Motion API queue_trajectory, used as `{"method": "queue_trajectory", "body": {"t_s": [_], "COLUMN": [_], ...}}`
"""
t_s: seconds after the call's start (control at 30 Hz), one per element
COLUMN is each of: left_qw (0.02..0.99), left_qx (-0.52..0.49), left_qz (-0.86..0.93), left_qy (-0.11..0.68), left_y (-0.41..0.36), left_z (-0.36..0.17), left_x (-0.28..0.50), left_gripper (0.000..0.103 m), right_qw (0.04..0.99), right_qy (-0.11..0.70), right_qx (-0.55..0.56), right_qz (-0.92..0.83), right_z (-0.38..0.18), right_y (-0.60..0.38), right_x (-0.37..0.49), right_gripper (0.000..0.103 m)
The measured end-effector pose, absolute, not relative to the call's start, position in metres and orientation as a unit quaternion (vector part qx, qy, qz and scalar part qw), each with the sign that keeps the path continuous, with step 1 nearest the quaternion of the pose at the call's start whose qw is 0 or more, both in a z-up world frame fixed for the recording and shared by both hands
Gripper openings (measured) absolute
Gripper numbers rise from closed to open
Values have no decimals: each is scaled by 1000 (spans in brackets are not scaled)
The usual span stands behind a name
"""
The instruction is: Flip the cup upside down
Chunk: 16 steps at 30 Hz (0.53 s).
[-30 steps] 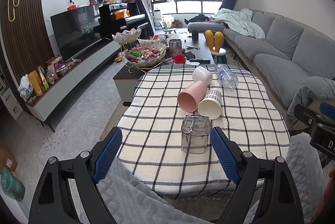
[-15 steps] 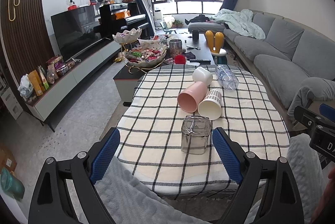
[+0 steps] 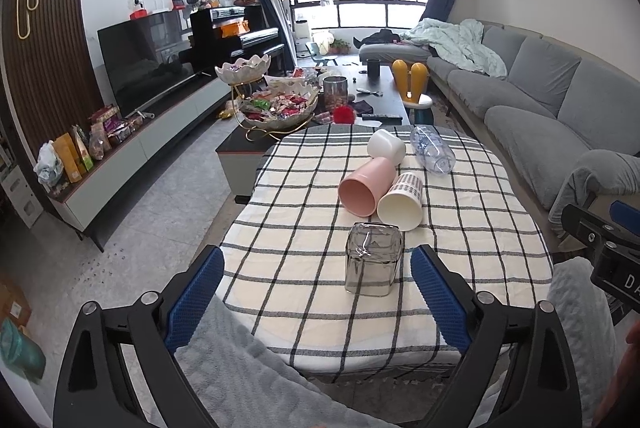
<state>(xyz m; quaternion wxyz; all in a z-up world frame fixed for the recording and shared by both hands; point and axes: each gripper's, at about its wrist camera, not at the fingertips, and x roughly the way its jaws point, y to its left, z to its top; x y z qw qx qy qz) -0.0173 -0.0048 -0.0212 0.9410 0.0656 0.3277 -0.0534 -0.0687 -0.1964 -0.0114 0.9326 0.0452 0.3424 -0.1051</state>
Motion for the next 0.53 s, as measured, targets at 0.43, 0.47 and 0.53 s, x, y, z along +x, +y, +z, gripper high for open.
{"method": "queue_trajectory", "body": {"t_s": [0.43,0.47,0.53], "left_qw": [944,944,942], "left_qx": [54,54,56], "left_qz": [-53,-52,-54], "left_qy": [322,322,325], "left_y": [0,1,1], "left_z": [-20,-21,-22], "left_x": [-17,-17,-16], "left_gripper": [103,103,103], "right_qw": [932,933,933], "right_qy": [343,342,342], "right_qx": [46,46,45], "right_qz": [-105,-105,-105], "right_z": [-11,-12,-11], "right_y": [-198,-197,-197], "right_x": [-69,-69,-68], "right_gripper": [86,86,86]}}
